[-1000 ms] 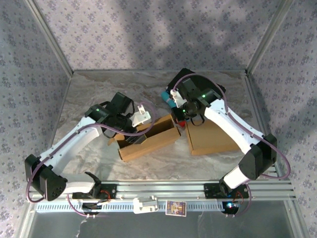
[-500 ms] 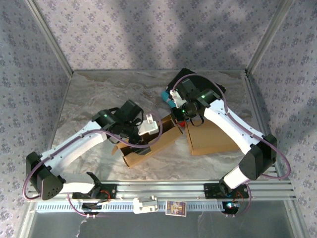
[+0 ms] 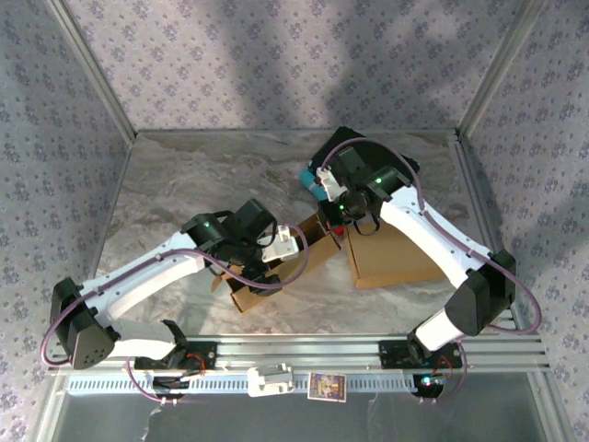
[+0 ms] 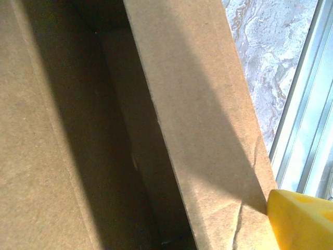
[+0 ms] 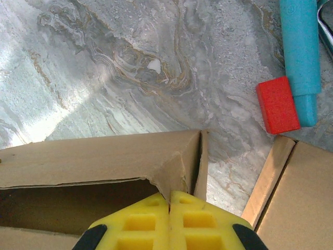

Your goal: Fold the paper box

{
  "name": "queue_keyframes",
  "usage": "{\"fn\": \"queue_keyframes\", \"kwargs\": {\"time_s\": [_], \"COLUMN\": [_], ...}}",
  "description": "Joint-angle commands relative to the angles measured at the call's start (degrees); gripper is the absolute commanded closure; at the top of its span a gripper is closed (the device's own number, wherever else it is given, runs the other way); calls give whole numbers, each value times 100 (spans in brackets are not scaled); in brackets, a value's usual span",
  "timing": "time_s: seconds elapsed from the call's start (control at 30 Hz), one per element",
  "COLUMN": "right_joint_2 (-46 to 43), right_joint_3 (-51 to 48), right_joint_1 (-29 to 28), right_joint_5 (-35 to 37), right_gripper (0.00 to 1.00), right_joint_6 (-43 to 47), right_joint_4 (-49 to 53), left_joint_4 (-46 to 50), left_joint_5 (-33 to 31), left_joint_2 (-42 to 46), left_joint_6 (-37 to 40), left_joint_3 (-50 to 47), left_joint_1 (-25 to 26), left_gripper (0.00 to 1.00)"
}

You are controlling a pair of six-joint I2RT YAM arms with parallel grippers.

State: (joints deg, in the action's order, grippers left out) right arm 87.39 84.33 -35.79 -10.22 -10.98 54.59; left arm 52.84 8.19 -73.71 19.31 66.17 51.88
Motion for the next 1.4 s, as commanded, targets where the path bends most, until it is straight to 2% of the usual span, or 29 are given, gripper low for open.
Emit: {"fn": "queue_keyframes", "kwargs": {"time_s": [0.0,0.13,0.33,0.37,0.4,0.47,0.67,0.8,0.93,1.0,1.17,1.37], "right_joint_2": [-56,-268,-496,-494,-516,-608,-864,-1233,-1592,-1552,-1775,-2712], "right_joint_3": [-127,-185,-312,-312,-315,-388,-632,-823,-1319,-1393,-1951,-2696], "right_joint_1": [-13,55,290,292,291,292,308,291,164,123,25,-163], "right_joint_5": [115,141,-46,-50,-26,11,63,293,337,366,574,643], "right_gripper": [100,100,100,97,88,78,74,67,67,68,66,69], "right_joint_6": [-62,-157,-421,-422,-426,-447,-600,-954,-1259,-1324,-1721,-2944], "right_joint_4": [177,58,-92,-80,-76,-123,-215,-326,-688,-761,-1051,-1081], "left_joint_4": [16,-7,-19,-19,-13,-7,99,87,16,36,23,-9], "left_joint_5": [-367,-374,-213,-191,-137,-22,508,620,842,952,1135,1174], "left_joint_2": [-150,-152,-143,-143,-143,-159,-308,-345,-352,-408,-546,-613], "left_joint_6": [-25,-10,-83,-94,-89,-94,-110,-120,-173,-164,-207,-305], "left_joint_3": [60,45,10,5,2,-10,54,57,13,53,-12,-16], "left_joint_1": [24,22,4,-13,-35,-134,-447,-573,-778,-814,-820,-820], "left_gripper": [11,22,31,32,33,34,62,66,70,82,98,100]}}
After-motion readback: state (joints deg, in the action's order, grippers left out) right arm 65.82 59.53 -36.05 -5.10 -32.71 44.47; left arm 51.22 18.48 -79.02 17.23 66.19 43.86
